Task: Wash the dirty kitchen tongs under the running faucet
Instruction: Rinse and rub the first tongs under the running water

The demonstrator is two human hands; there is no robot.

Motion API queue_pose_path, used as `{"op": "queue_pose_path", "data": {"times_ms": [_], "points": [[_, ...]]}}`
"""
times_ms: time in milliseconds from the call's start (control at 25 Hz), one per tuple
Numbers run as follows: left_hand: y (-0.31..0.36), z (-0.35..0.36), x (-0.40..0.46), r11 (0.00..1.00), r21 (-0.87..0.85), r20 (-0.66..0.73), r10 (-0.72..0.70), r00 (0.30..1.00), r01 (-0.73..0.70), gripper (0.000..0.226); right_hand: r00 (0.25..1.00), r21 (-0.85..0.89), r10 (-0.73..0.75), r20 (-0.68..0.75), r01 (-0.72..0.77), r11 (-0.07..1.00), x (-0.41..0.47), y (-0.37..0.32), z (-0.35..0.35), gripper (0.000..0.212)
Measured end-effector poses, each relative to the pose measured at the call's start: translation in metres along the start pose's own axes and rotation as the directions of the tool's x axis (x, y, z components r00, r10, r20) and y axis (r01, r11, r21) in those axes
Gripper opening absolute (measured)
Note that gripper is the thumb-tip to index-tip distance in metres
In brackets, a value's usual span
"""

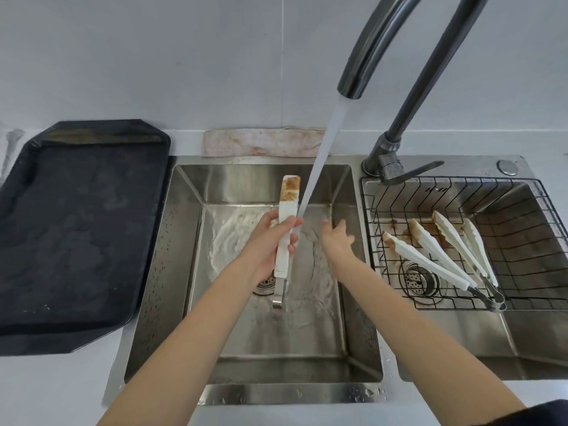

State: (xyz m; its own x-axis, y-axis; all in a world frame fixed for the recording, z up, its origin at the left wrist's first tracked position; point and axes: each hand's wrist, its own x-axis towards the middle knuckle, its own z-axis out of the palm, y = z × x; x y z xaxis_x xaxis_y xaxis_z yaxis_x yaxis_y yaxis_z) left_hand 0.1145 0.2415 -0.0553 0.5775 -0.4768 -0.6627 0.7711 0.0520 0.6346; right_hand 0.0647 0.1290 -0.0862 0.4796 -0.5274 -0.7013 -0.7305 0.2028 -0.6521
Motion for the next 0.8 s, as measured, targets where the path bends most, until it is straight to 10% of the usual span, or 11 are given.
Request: {"op": "queue_pose_path", "data": {"times_ms": [120, 240, 560, 800], "points": [[-0.004, 0.001, 0.000, 0.994, 0.109, -0.021, 0.034, 0.999, -0.032, 0.011, 0.966, 0.156, -0.254, 0.057, 0.243, 0.957, 0.000, -0.001, 0.002, 0.058], [-0.012, 0.004, 0.001, 0.976, 0.217, -0.040, 0.037, 0.998, -0.027, 0.010, 0.927, 0.272, -0.264, 0.265, 0.190, 0.943, 0.001, 0.000, 0.008, 0.048], [-0.024, 0.005, -0.009, 0.931, 0.364, 0.004, 0.020, 1.000, -0.020, 0.019, 0.997, 0.425, 0.032, 0.076, -0.061, 0.903, 0.011, -0.028, 0.009, 0.028], [-0.018, -0.002, -0.008, 0.913, 0.397, -0.022, 0.108, 0.994, -0.091, 0.028, 0.940, 0.405, -0.198, 0.278, 0.072, 0.912, -0.006, -0.026, 0.009, 0.016]]}}
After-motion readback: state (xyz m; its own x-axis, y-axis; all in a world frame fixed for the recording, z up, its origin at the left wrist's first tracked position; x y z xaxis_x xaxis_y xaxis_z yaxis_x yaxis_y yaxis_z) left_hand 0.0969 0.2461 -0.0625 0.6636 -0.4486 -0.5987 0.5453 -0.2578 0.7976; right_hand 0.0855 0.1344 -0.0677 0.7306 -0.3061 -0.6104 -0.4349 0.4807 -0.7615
